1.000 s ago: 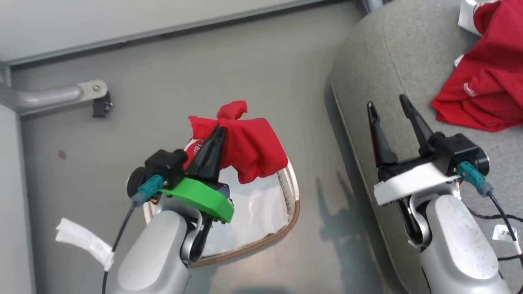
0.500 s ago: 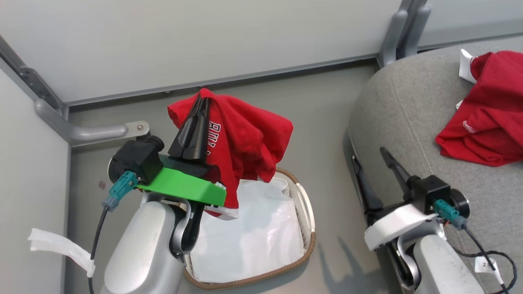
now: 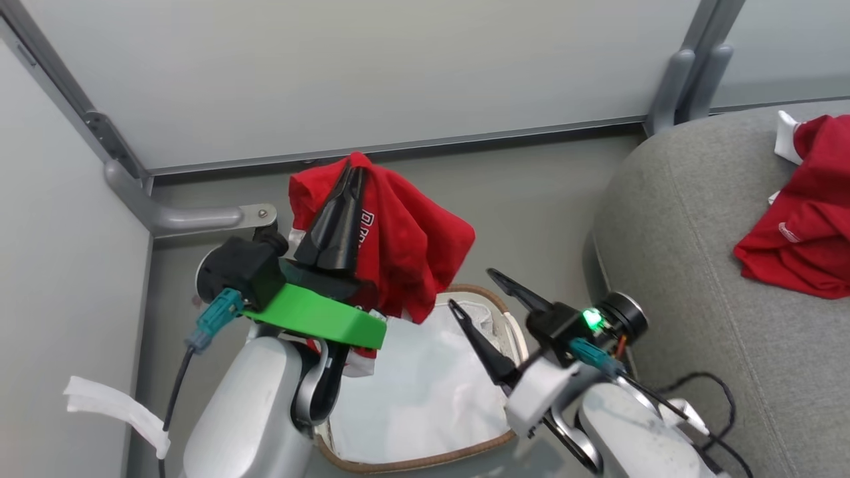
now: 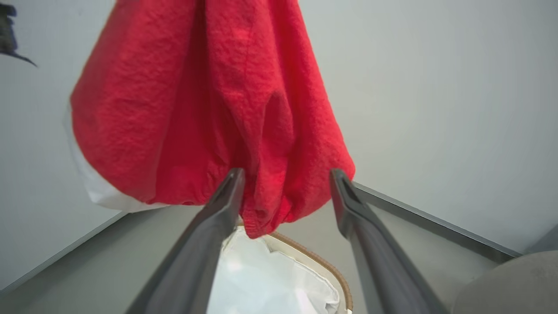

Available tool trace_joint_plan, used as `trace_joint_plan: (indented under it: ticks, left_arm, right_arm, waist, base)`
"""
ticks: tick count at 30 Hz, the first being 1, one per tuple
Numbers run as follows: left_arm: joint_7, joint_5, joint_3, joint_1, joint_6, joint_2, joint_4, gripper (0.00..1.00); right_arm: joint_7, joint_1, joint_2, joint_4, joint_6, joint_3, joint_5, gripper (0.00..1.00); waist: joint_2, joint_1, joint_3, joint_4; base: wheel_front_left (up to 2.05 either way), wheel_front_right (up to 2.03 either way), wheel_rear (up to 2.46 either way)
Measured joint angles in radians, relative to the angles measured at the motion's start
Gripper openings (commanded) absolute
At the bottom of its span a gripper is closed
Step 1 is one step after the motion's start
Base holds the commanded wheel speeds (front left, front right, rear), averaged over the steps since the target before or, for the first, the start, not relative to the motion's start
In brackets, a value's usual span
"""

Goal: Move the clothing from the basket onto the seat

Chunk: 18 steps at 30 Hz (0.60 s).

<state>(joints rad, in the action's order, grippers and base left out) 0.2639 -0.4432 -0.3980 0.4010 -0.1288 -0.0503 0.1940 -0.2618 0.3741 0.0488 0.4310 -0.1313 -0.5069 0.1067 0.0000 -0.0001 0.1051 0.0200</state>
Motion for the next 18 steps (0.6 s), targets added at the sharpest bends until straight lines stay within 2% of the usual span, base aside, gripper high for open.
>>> trace_joint_plan:
  ticks: [7, 12, 13, 14, 15, 18]
  left_arm:
    - [0.0, -0.007, -0.061, 0.013, 0.0, 0.0, -0.015, 0.0]
    - [0.0, -0.033, -0.106, 0.03, 0.0, 0.0, -0.026, 0.0]
    - [0.0, -0.039, -0.118, 0.031, 0.0, 0.0, -0.027, 0.0]
    - [0.0, -0.042, -0.128, 0.032, 0.0, 0.0, -0.027, 0.0]
    - [0.0, -0.049, -0.135, 0.034, 0.0, 0.0, -0.027, 0.0]
    - [0.0, -0.054, -0.151, 0.042, 0.0, 0.001, -0.027, 0.0]
  right_arm:
    - [0.0, 0.154, 0.0, 0.097, 0.0, -0.121, 0.02, 1.0]
    - [0.0, 0.219, -0.001, 0.15, 0.0, -0.157, 0.028, 1.0]
    - [0.0, 0.228, -0.001, 0.163, 0.0, -0.157, 0.026, 0.97]
    - [0.0, 0.235, -0.001, 0.176, 0.0, -0.156, 0.027, 0.63]
    - [0.0, 0.236, 0.0, 0.191, 0.0, -0.156, 0.037, 0.0]
    - [0.0, 0.236, 0.0, 0.212, 0.0, -0.158, 0.078, 0.0]
  waist:
    - [0.0, 0.0, 0.018, 0.042]
    - [0.0, 0.0, 0.032, 0.074]
    - [0.0, 0.0, 0.034, 0.081]
    - [0.0, 0.0, 0.036, 0.088]
    - [0.0, 0.0, 0.038, 0.094]
    - [0.0, 0.0, 0.04, 0.111]
  base:
    - [0.0, 0.0, 0.0]
    - [0.0, 0.0, 0.0]
    - [0.0, 0.0, 0.0]
    - [0.0, 0.0, 0.0]
    - [0.0, 0.0, 0.0]
    - [0.0, 0.0, 0.0]
